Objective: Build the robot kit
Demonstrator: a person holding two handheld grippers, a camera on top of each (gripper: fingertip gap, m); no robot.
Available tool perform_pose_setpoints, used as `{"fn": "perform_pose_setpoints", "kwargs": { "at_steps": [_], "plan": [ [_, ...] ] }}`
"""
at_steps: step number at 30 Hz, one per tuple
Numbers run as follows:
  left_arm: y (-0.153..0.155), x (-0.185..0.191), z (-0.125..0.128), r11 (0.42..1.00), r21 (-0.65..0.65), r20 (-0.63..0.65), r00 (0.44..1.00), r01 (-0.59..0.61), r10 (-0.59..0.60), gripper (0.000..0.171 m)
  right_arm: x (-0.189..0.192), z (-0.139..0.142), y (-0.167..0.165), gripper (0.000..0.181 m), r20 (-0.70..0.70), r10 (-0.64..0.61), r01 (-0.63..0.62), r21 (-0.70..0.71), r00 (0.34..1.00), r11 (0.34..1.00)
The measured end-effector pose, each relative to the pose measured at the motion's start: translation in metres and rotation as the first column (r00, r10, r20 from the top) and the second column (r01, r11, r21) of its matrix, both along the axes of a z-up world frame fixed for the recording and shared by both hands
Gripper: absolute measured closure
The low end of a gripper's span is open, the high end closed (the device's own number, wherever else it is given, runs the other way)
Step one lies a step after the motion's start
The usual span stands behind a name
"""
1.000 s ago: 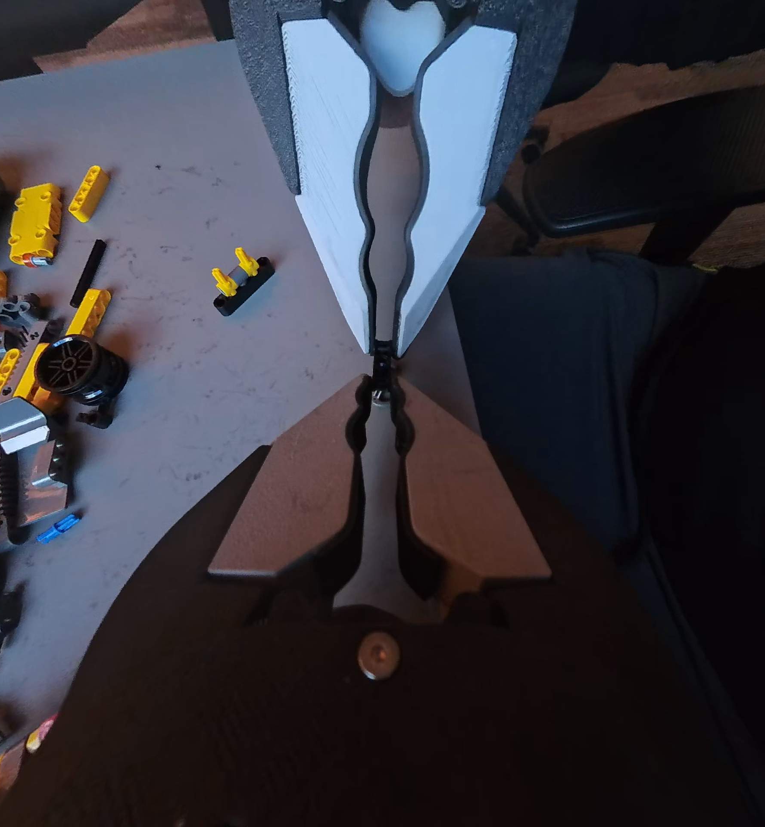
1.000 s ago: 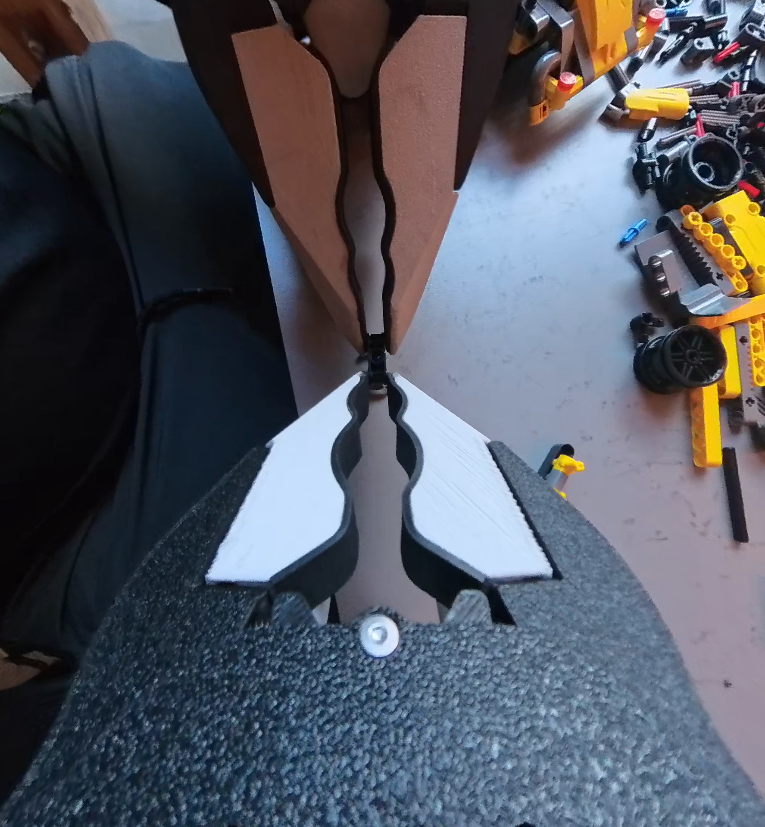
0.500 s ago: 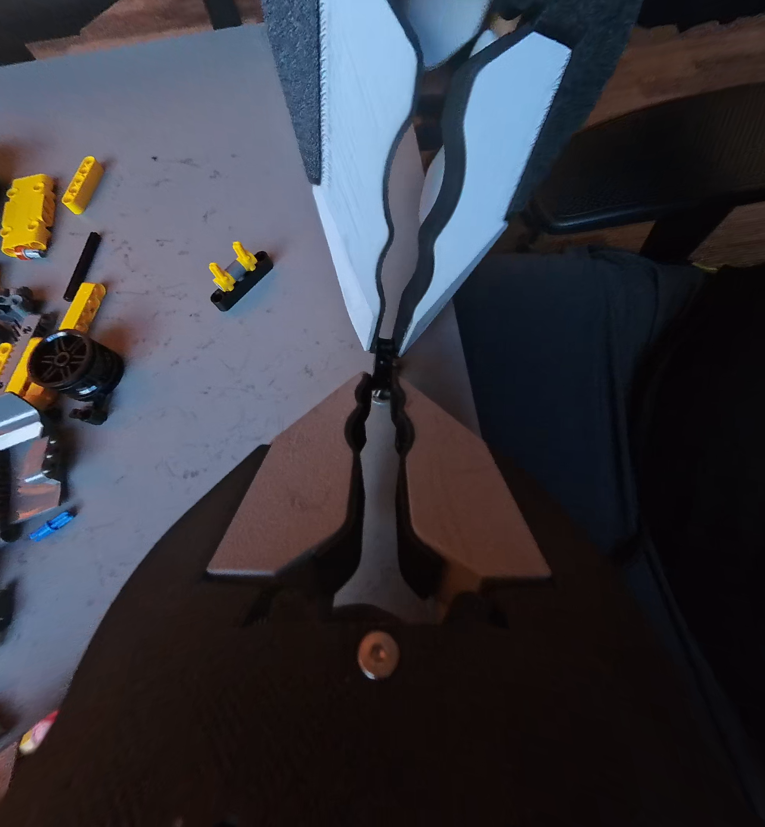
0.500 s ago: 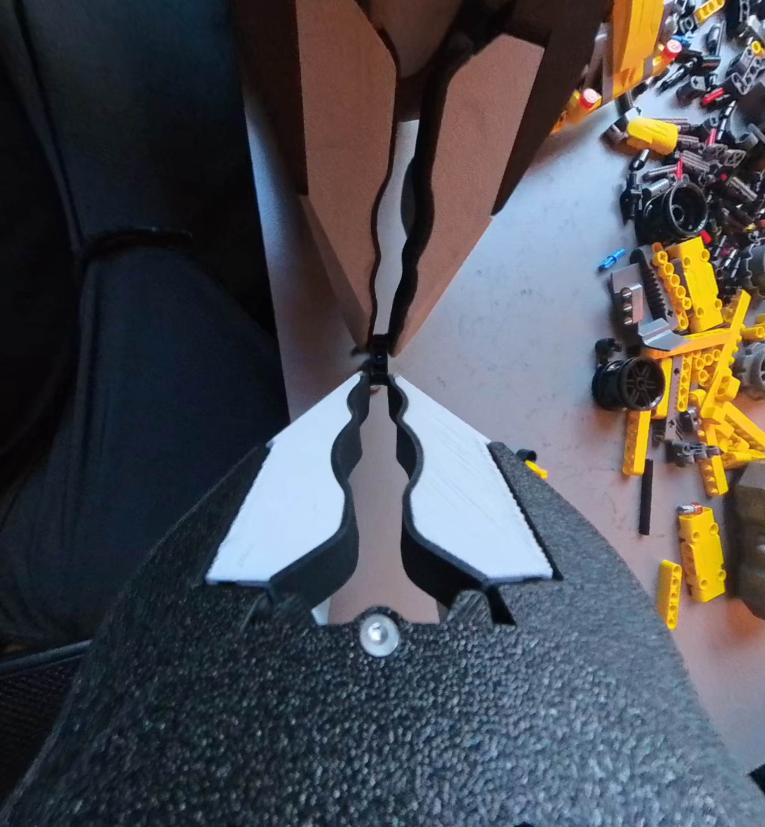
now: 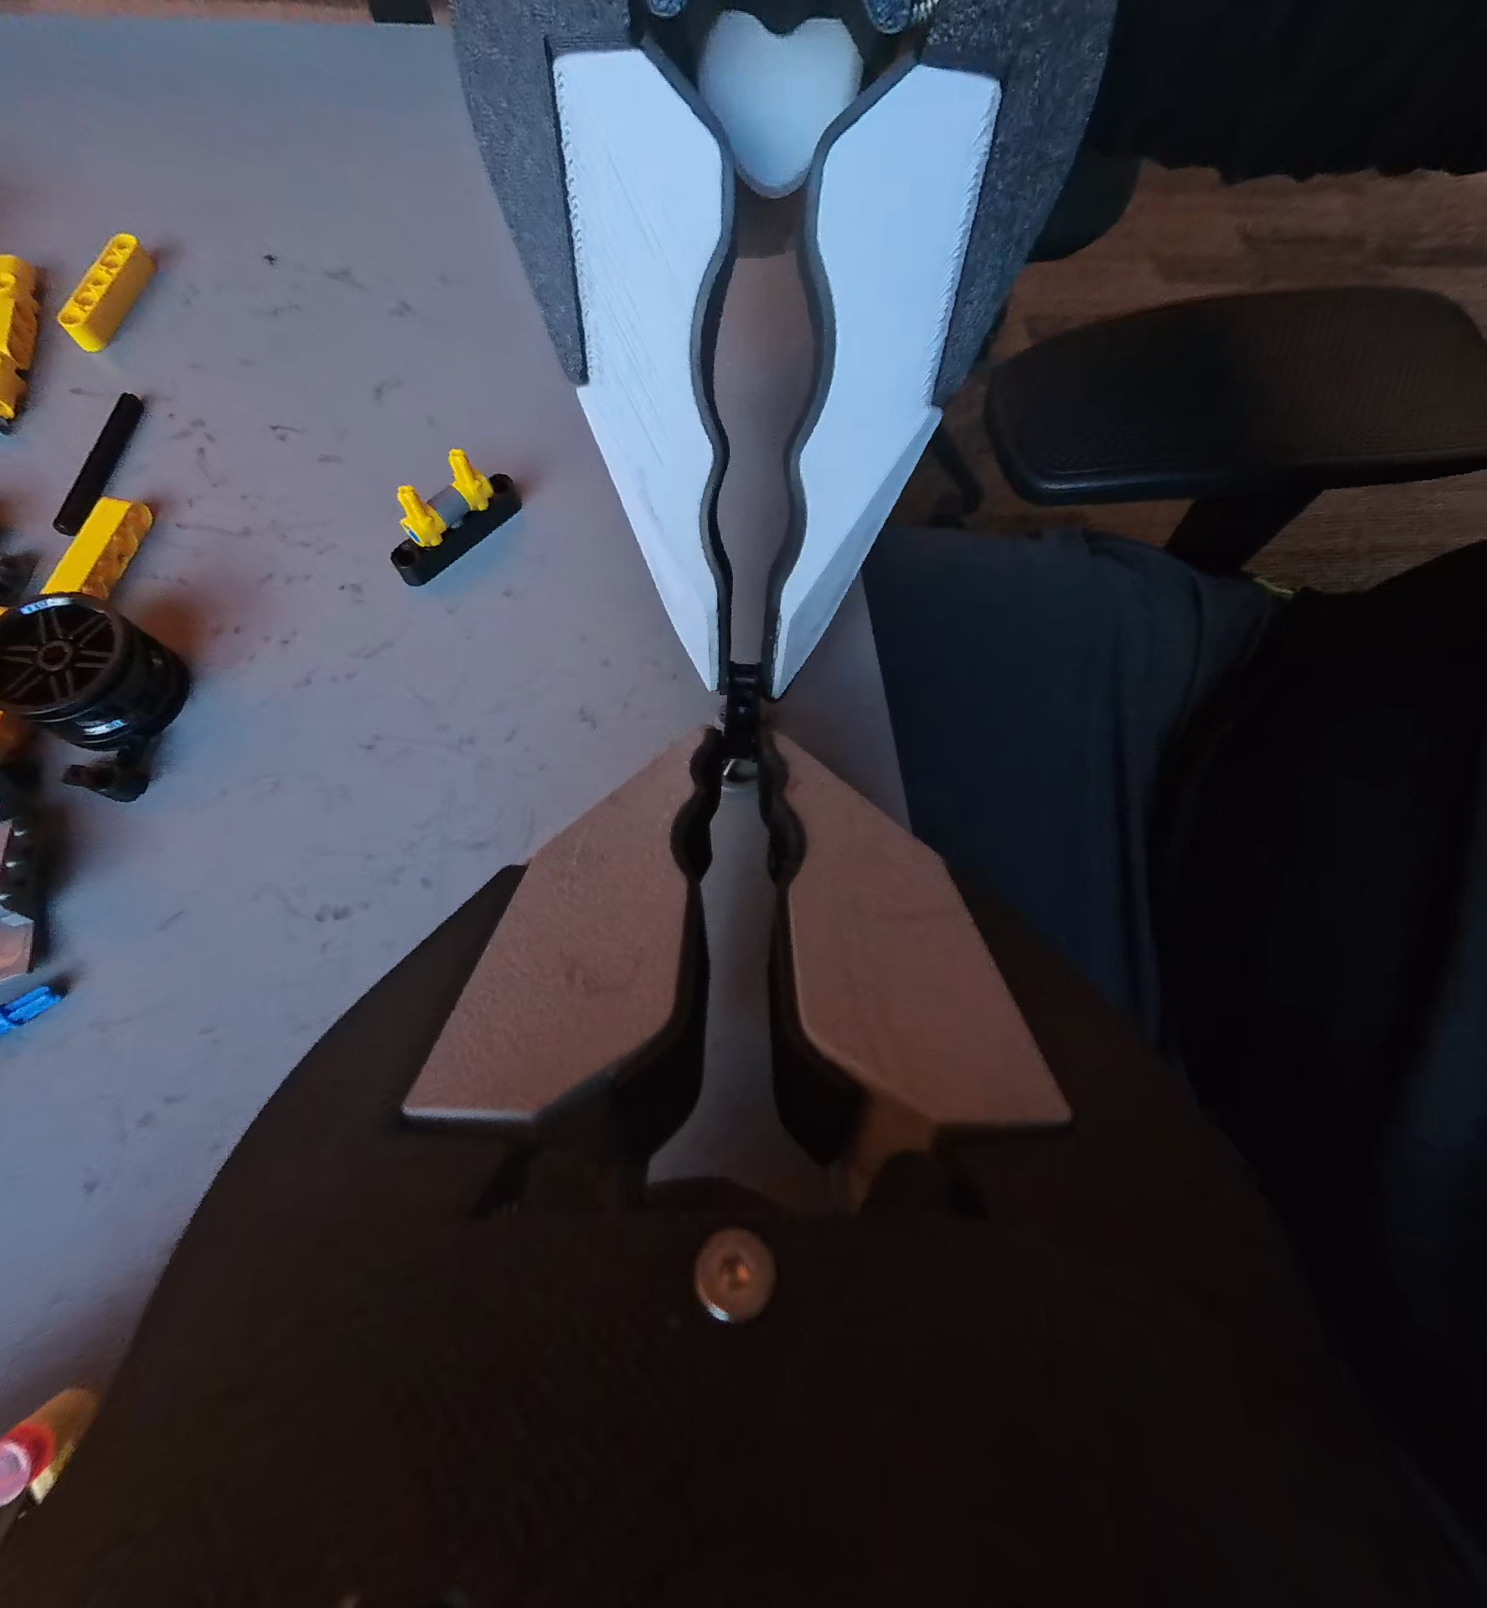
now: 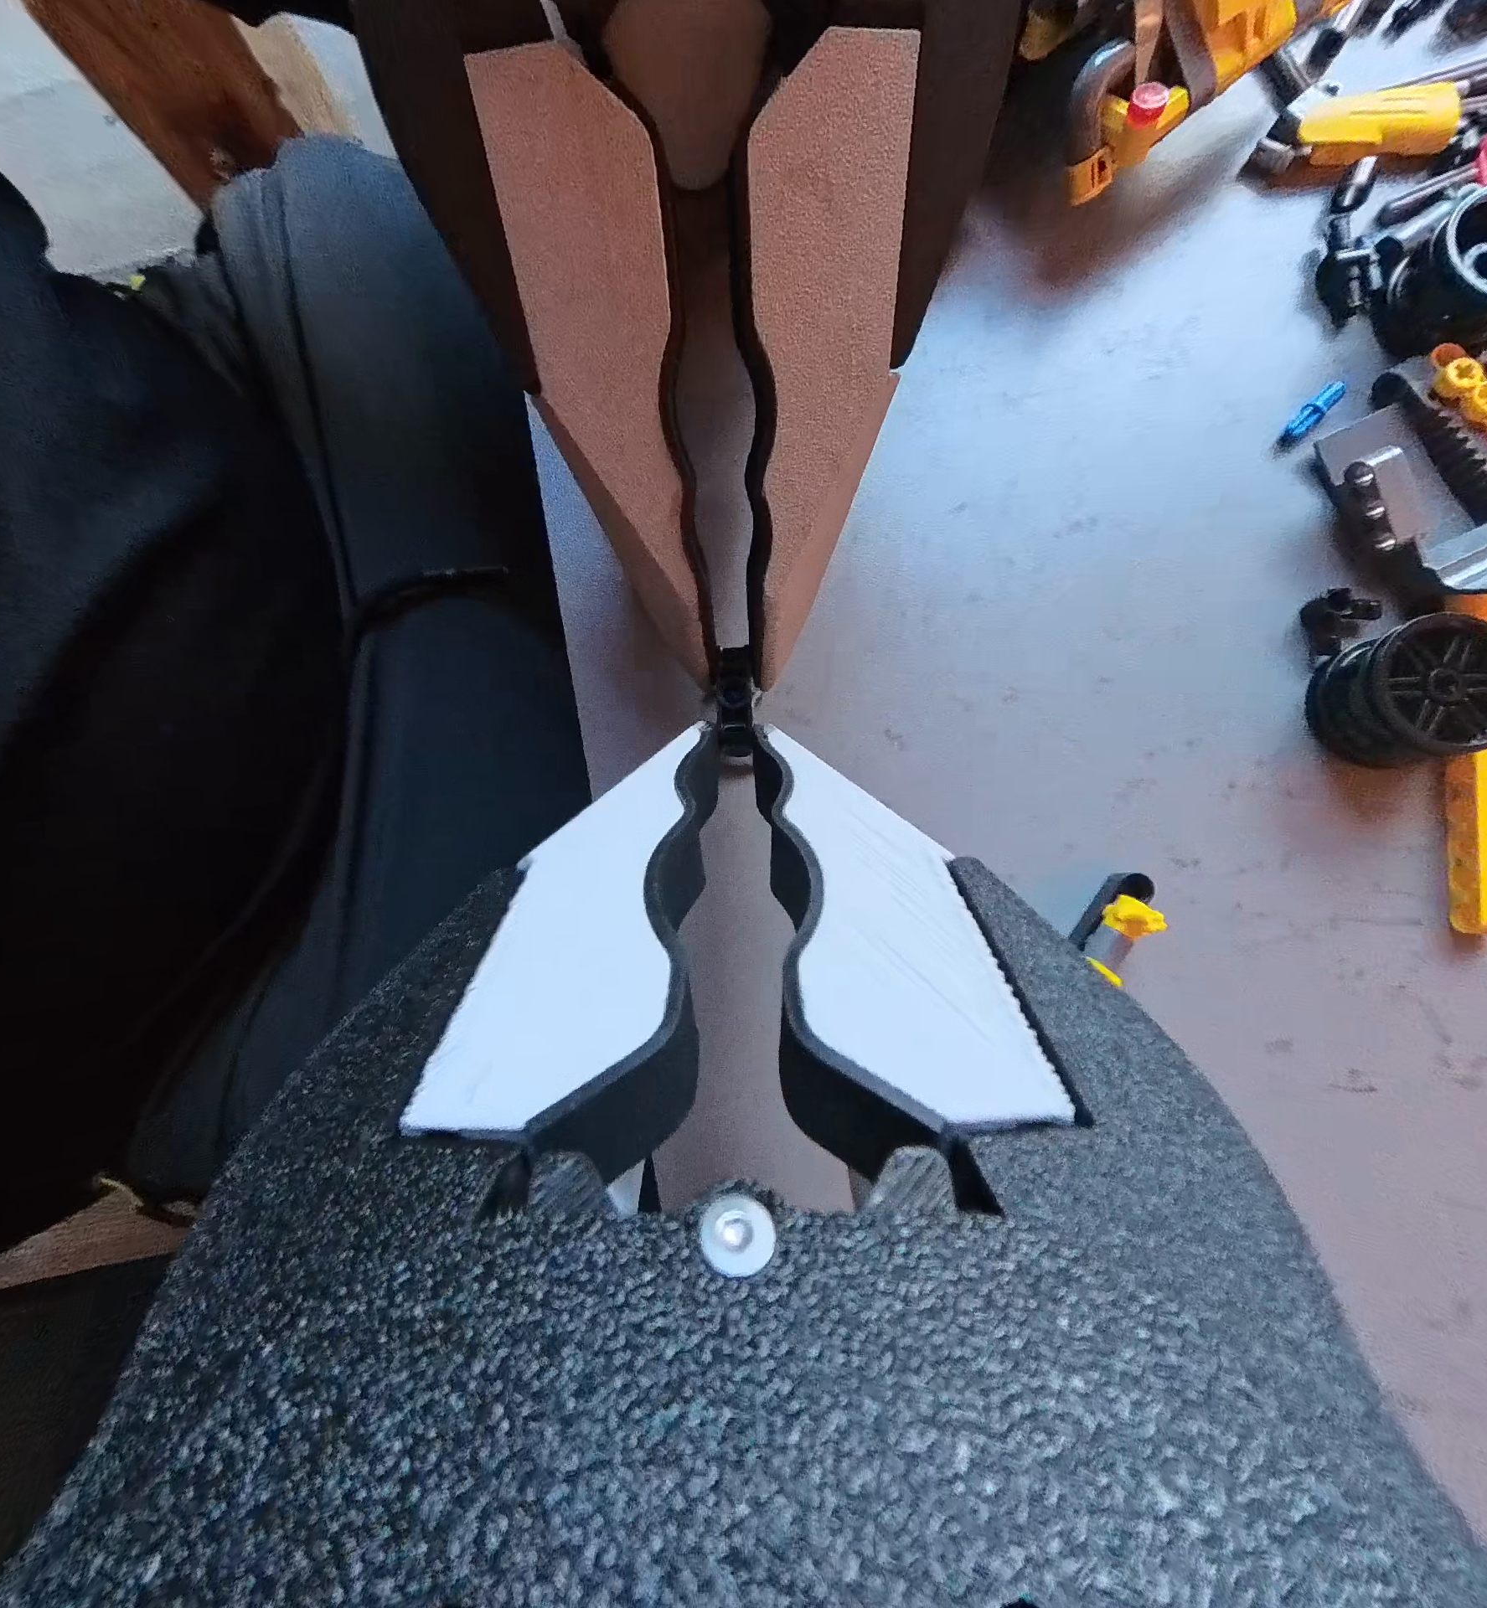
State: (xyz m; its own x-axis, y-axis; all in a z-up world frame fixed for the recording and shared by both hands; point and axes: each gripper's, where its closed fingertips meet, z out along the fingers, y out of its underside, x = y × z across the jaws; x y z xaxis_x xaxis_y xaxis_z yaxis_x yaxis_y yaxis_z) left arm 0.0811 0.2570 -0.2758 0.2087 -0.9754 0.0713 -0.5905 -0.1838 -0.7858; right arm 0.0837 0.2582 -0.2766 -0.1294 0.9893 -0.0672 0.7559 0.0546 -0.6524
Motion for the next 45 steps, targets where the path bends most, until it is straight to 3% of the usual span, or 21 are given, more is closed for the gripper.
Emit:
{"fn": "perform_pose_setpoints", "kwargs": {
  "at_steps": [1,9,16,30,37,45],
  "plan": [
    [0.0,0.0,0.0,1.0,-0.011,0.002,1.0,0.001,-0.001,0.167,0.0,0.0,0.0,0.174,0.002,-0.001,0.001,-0.022,1.0,1.0],
    [-0.002,0.0,0.0,1.0,-0.027,0.004,1.0,0.006,-0.006,0.167,0.001,-0.001,-0.002,0.174,0.047,0.019,-0.016,-0.046,0.999,0.999],
    [-0.002,0.0,-0.008,1.0,0.019,-0.054,0.999,0.009,-0.008,0.167,0.0,-0.009,-0.001,0.174,0.112,0.037,-0.049,0.105,0.993,0.993],
    [0.0,0.0,-0.008,1.0,-0.002,-0.048,0.999,-0.001,0.001,0.166,-0.003,-0.013,0.001,0.174,-0.065,-0.116,0.12,0.061,0.991,0.991],
    [0.007,-0.002,-0.014,0.998,0.028,-0.1,0.994,-0.047,0.05,0.134,0.016,-0.014,0.013,0.174,-0.064,-0.201,0.206,0.088,0.977,0.975],
    [0.009,-0.003,-0.015,0.998,0.022,-0.1,0.993,-0.067,0.069,0.135,0.05,-0.014,0.037,0.174,-0.074,-0.358,0.364,0.095,0.931,0.927]
  ]
}}
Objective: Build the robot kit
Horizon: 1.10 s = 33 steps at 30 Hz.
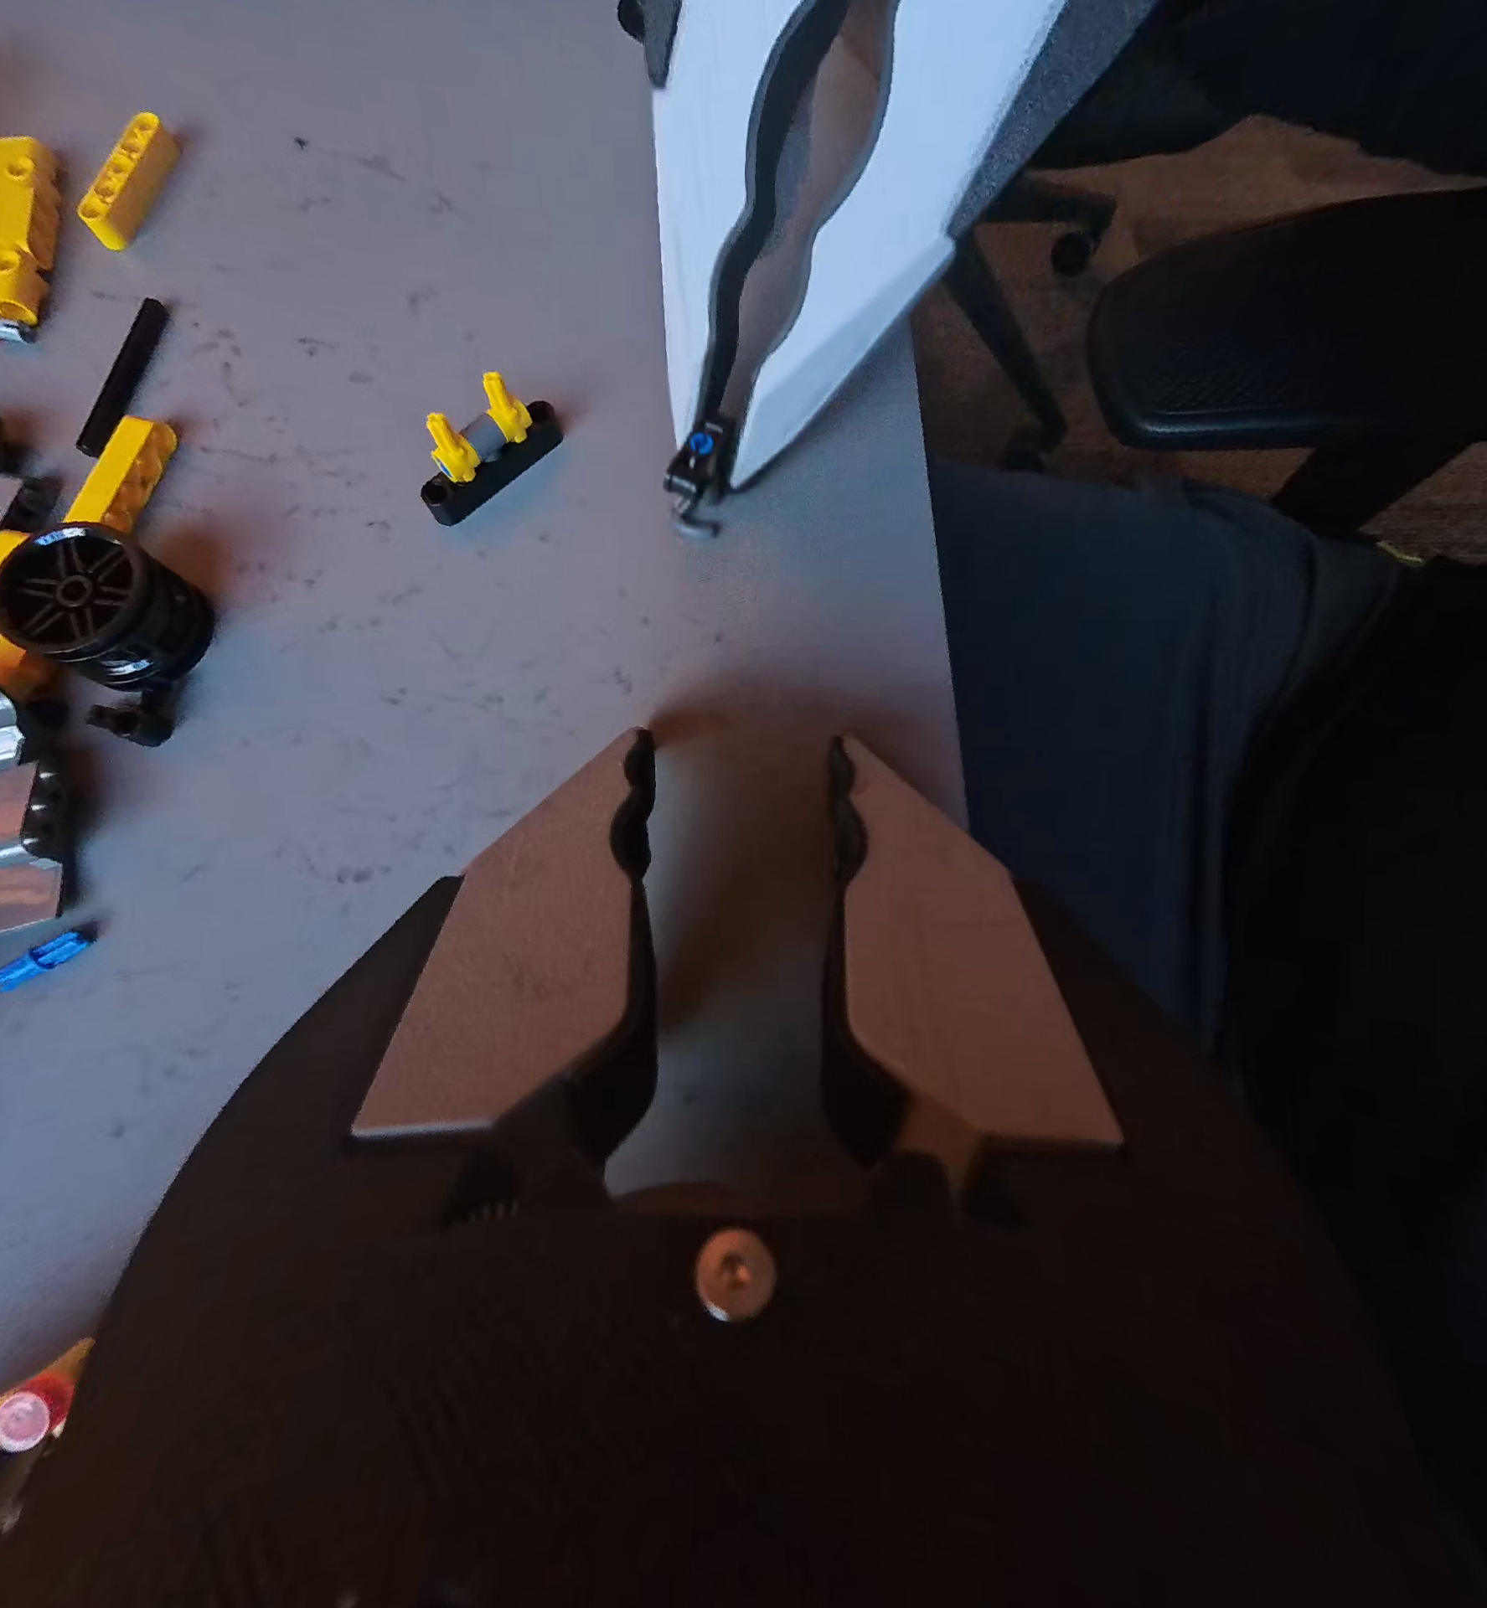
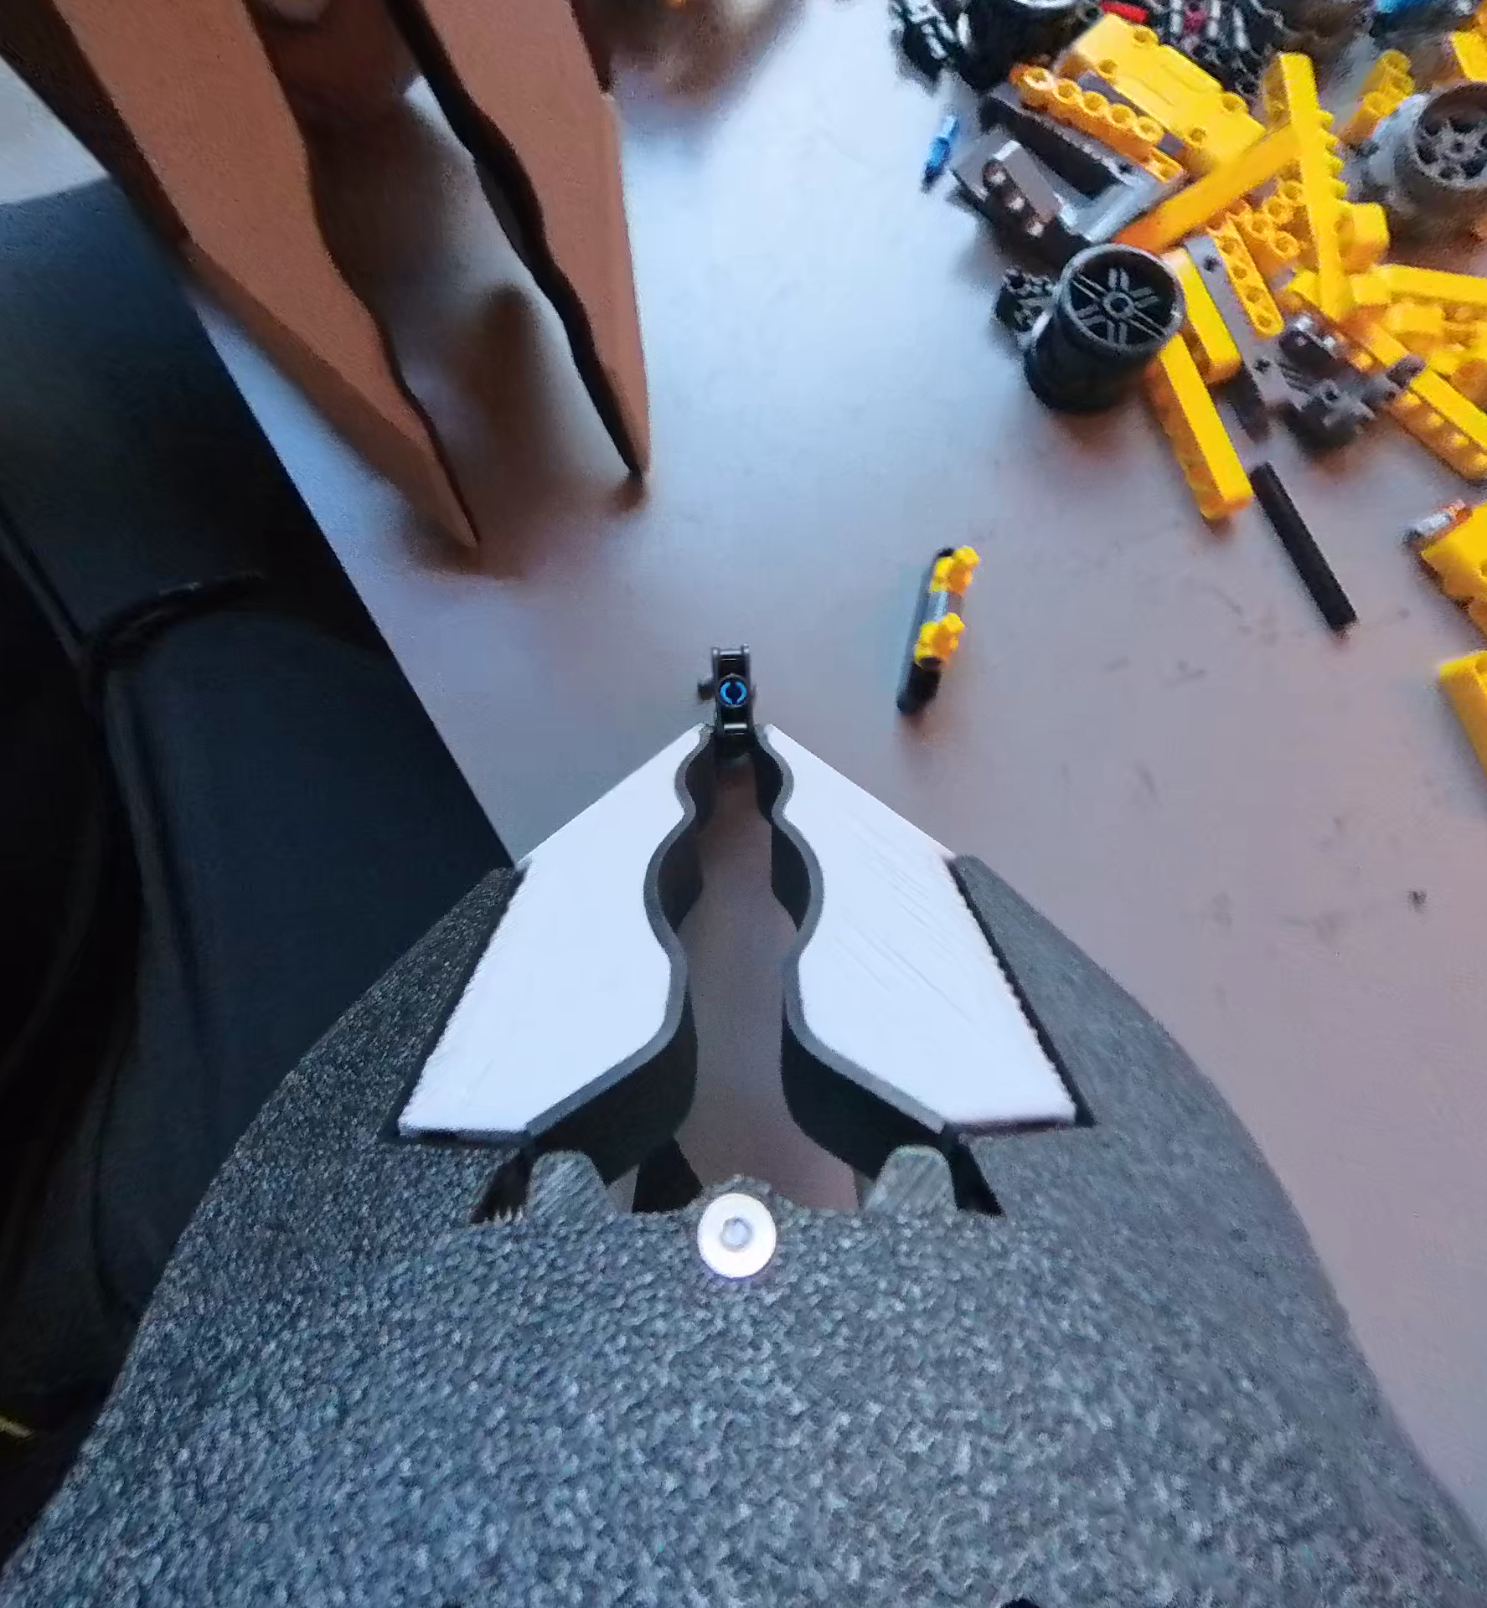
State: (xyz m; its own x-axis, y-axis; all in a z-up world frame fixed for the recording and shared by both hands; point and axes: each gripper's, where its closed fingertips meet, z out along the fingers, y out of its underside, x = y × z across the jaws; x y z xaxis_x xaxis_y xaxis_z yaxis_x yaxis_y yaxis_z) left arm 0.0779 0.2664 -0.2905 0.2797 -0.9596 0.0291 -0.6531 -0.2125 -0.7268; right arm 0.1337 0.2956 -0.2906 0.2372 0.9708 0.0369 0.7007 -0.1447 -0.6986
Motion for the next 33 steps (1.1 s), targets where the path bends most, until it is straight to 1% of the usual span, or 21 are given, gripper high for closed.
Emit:
{"fn": "perform_pose_setpoints", "kwargs": {
  "at_steps": [9,14,17,20,27,33],
  "plan": [
    [0.0,0.0,0.0,1.0,0.001,0.0,1.0,-0.001,0.001,0.136,0.031,0.006,0.022,0.174,0.01,-0.111,0.111,0.026,0.994,0.994],
    [0.0,0.0,0.0,1.0,-0.007,0.004,1.0,-0.001,0.001,0.136,0.04,0.014,0.034,0.174,-0.036,-0.176,0.177,0.014,0.984,0.984],
    [0.0,0.0,0.0,1.0,-0.008,0.004,1.0,-0.001,0.001,0.135,0.046,0.009,0.043,0.174,-0.051,-0.231,0.231,-0.022,0.971,0.973],
    [0.0,0.0,0.0,1.0,-0.008,0.005,1.0,-0.002,0.002,0.136,0.051,0.003,0.051,0.174,-0.043,-0.27,0.269,-0.023,0.962,0.963],
    [0.0,0.0,0.0,1.0,-0.019,0.01,1.0,-0.003,0.003,0.137,0.053,-0.001,0.06,0.172,-0.043,-0.297,0.297,-0.003,0.954,0.955],
    [0.0,0.0,0.0,1.0,-0.018,0.009,1.0,-0.002,0.003,0.136,0.05,0.0,0.056,0.166,-0.035,-0.272,0.273,0.021,0.962,0.962]
  ]
}}
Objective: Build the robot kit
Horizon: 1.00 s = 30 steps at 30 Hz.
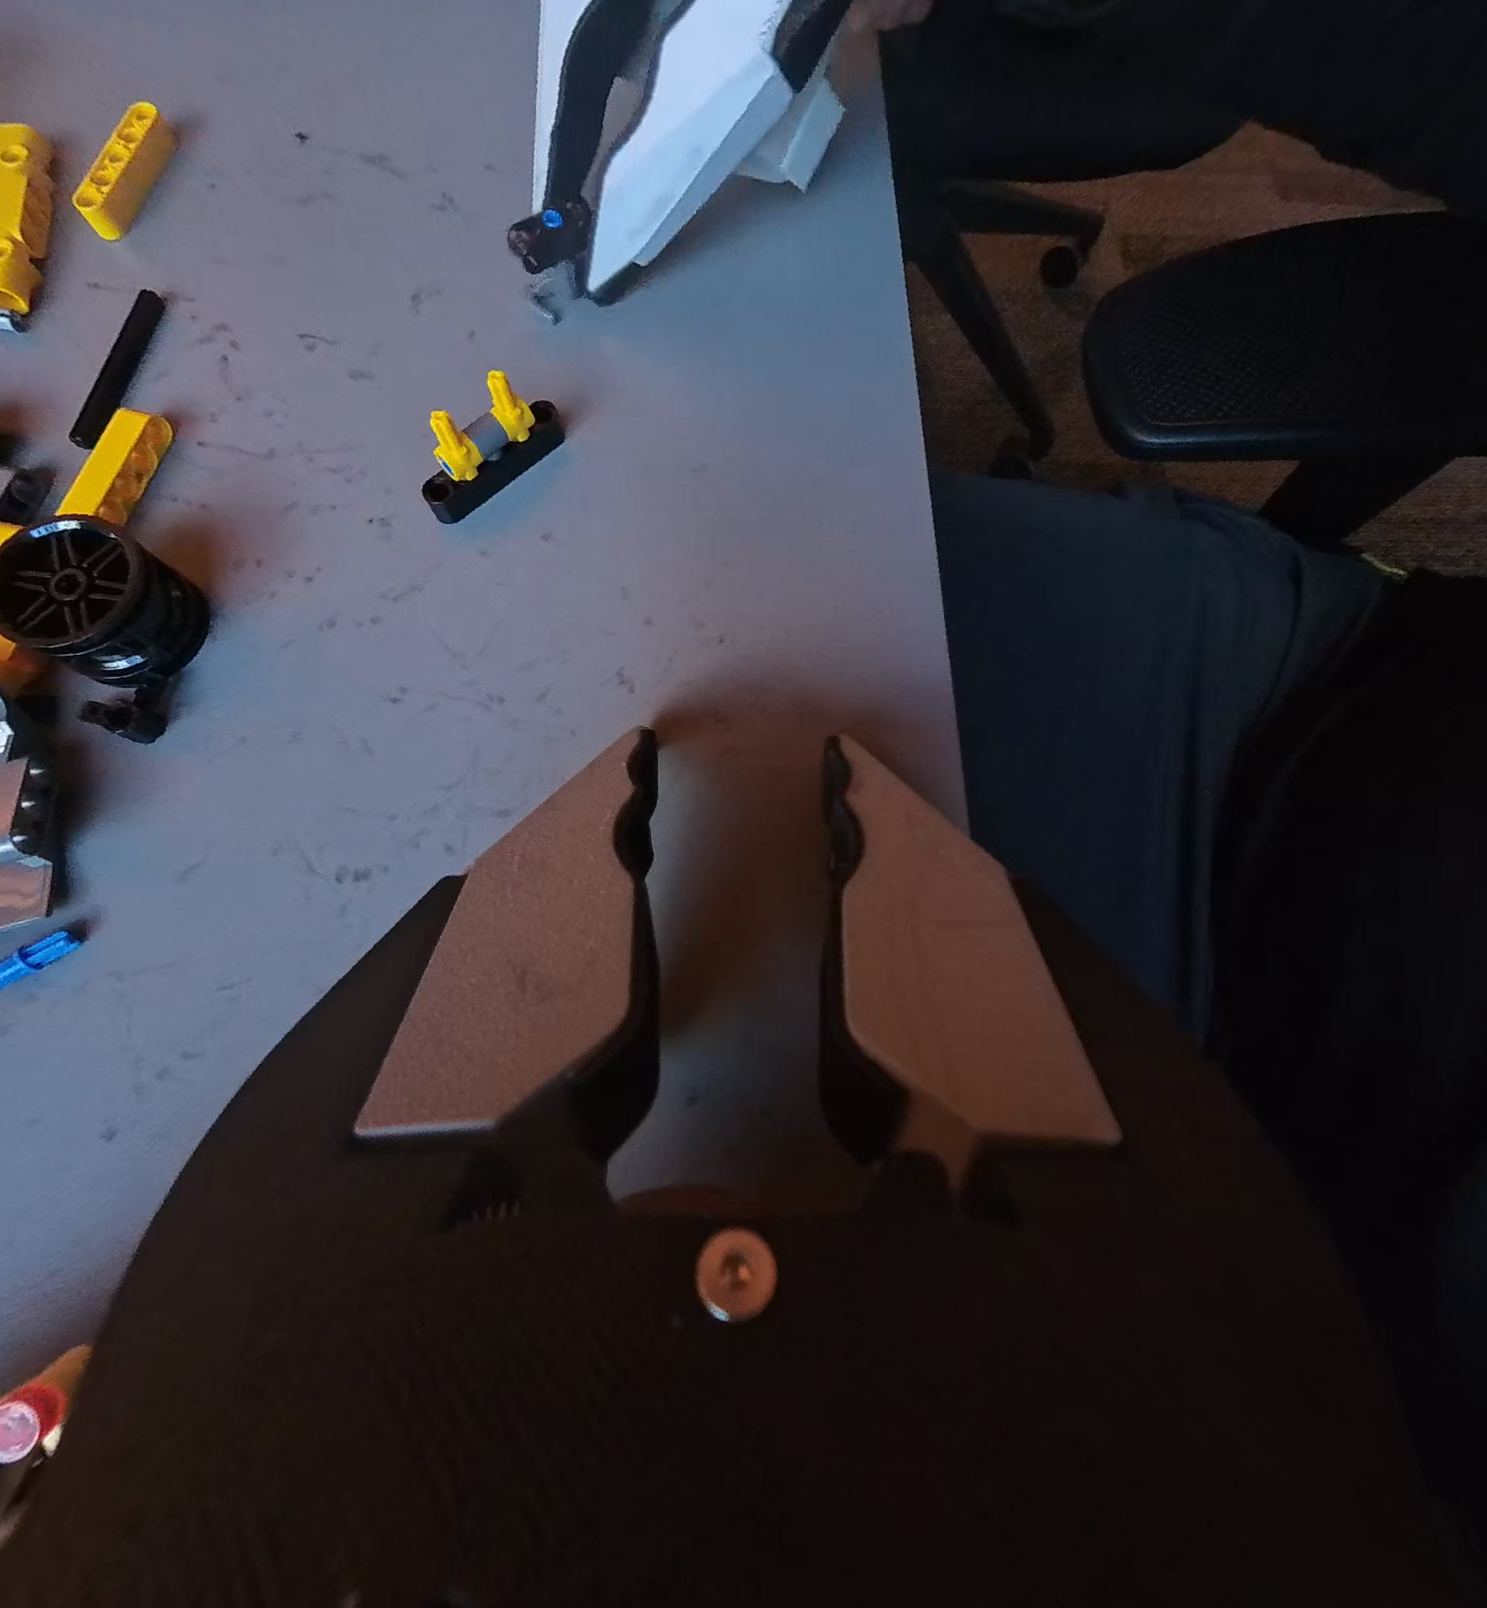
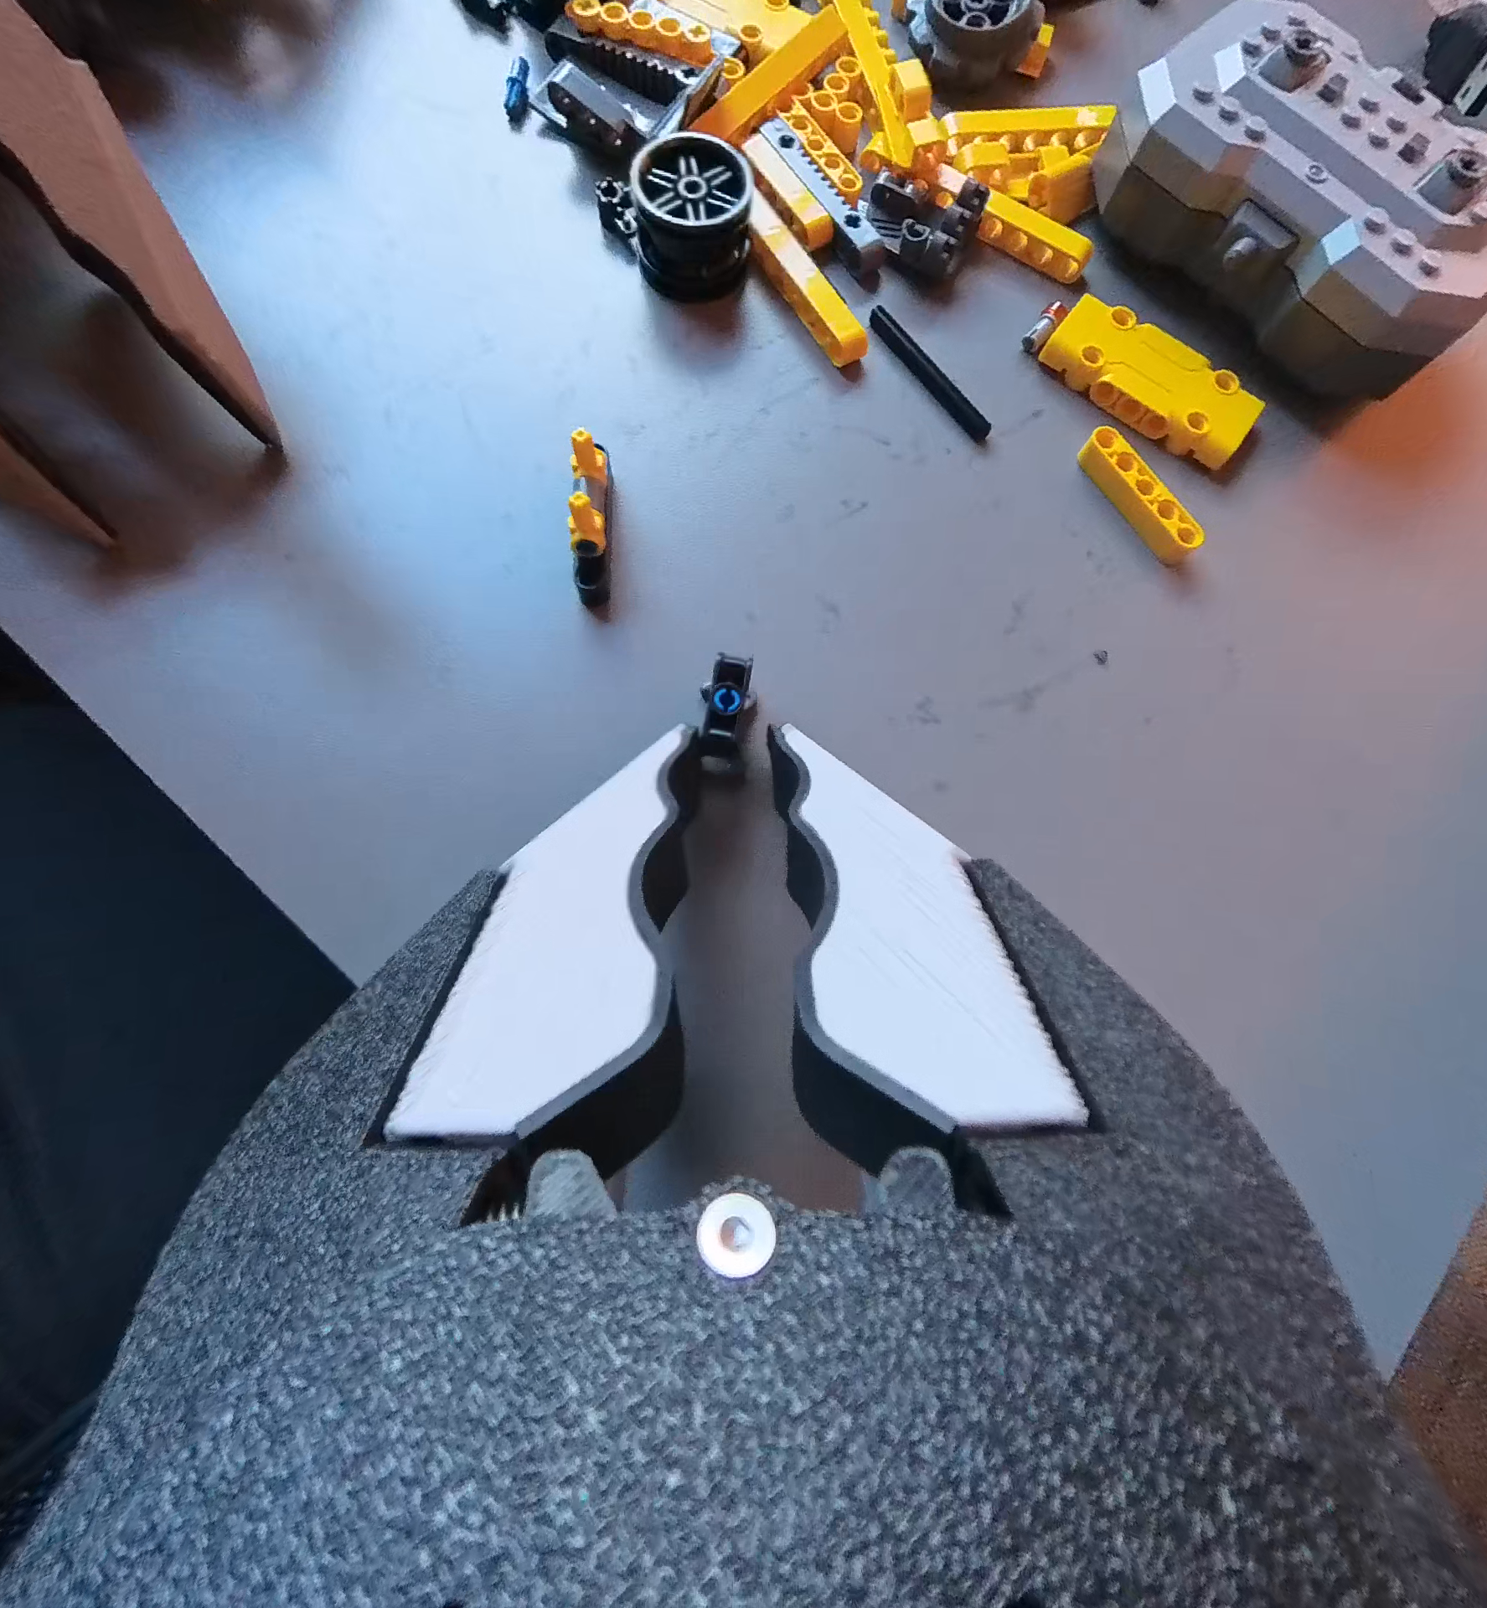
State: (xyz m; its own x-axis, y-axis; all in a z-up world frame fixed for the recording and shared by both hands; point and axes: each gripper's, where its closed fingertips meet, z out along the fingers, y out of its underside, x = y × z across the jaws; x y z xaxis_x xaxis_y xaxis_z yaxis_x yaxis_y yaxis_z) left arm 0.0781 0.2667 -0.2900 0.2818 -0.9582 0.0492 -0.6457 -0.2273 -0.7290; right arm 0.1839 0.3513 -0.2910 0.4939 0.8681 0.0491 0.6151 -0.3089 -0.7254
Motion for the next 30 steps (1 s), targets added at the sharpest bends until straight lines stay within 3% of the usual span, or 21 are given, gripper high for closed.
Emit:
{"fn": "perform_pose_setpoints", "kwargs": {
  "at_steps": [8,17,25,28,30],
  "plan": [
    [0.0,0.0,0.0,1.0,0.003,-0.002,1.0,0.001,-0.001,0.136,-0.001,0.006,-0.003,0.157,-0.019,0.006,-0.006,0.001,1.0,1.0],
    [0.0,0.0,0.0,1.0,0.001,0.0,1.0,0.001,-0.001,0.137,-0.022,0.041,-0.008,0.158,-0.107,0.061,-0.051,0.094,0.992,0.994],
    [0.0,0.0,0.0,1.0,0.003,-0.001,1.0,0.0,0.0,0.137,-0.054,0.01,-0.008,0.155,0.017,0.109,-0.11,0.026,0.994,0.994],
    [0.0,0.0,0.0,1.0,0.001,-0.001,1.0,0.001,-0.001,0.137,-0.057,0.0,-0.009,0.175,0.074,0.133,-0.134,0.014,0.988,0.991],
    [0.0,0.0,0.0,1.0,-0.001,0.001,1.0,0.001,-0.001,0.137,-0.06,0.0,-0.011,0.174,0.078,0.138,-0.139,0.016,0.987,0.99]
  ]
}}
